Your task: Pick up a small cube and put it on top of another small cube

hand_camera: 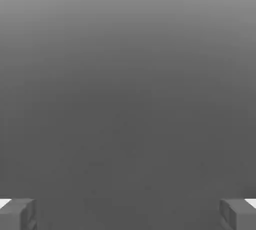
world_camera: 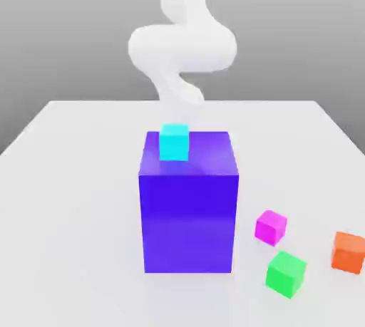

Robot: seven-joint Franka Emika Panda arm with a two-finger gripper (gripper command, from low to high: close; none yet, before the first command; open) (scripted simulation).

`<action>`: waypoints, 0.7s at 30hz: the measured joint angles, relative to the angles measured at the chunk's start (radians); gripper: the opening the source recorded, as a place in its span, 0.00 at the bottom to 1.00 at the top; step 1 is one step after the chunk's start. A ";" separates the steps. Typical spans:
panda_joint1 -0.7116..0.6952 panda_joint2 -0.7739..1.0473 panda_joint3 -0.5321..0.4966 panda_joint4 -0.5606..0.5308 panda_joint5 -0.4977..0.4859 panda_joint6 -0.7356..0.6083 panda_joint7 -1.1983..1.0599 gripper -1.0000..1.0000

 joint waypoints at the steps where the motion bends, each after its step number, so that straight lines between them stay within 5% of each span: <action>1: 0.025 0.020 -0.009 -0.017 -0.002 0.016 -0.047 0.50; 21: 0.454 0.393 -0.154 -0.323 -0.011 0.305 -0.932 0.50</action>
